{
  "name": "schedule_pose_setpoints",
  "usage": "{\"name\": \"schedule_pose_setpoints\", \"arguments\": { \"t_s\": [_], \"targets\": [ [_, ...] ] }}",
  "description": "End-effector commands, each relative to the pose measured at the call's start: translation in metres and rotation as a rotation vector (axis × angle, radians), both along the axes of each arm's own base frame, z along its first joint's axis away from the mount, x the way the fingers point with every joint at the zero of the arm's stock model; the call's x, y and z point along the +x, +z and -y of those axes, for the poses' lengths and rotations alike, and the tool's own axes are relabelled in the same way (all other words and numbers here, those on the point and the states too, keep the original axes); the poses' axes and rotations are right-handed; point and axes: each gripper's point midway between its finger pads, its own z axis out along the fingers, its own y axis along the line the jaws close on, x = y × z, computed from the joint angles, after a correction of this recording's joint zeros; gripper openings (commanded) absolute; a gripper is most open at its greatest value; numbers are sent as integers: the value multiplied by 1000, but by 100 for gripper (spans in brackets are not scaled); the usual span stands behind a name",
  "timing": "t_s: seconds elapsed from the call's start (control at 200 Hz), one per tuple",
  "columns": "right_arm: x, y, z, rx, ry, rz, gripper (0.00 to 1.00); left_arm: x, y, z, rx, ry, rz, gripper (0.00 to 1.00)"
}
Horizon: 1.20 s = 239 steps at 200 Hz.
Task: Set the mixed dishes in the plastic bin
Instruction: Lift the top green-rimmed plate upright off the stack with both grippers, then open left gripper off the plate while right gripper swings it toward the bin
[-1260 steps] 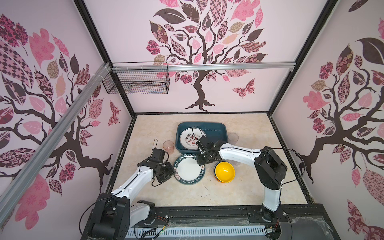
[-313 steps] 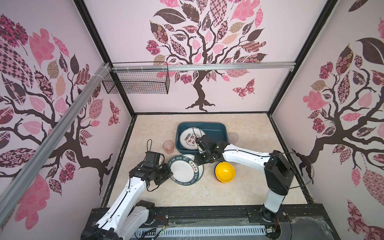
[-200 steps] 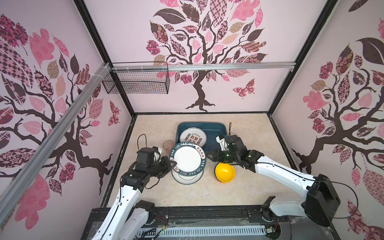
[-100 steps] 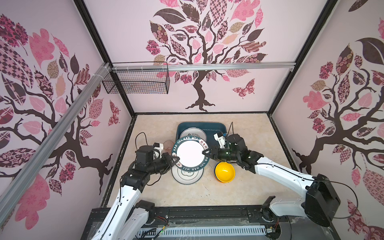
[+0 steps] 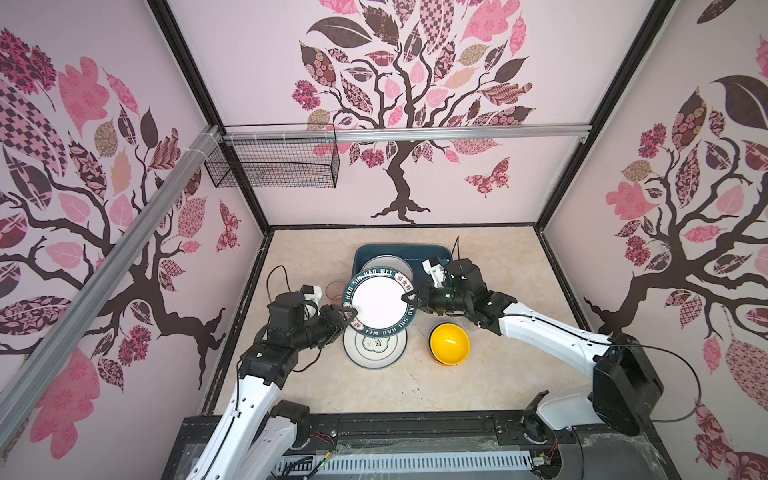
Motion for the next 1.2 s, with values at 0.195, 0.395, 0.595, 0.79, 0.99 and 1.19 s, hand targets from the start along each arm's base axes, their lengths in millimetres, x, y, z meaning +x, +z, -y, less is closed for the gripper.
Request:
{"name": "schedule_pose_setpoints", "arguments": {
  "t_s": [0.195,0.395,0.595,0.79,0.99,1.19],
  "targets": [
    [73,-6,25,-57,-135,24,5,-9,-14,-17,79,62,-9,46],
    [121,-36,27,-108,-185,-16,5,-14,-21,-19,85,64,-23,48],
    [155,-68,18,-144,-211,-61,5,-15,-23,-20,90,64,-28,49],
    [173,-95,13,-183,-226,-91,5,-15,-27,-20,98,63,-39,49],
    [179,-111,19,-232,-250,-91,5,-14,-31,-20,98,60,-48,49],
    [182,-121,22,-258,-259,-97,6,-14,-33,-19,91,60,-55,49]
  ]
}}
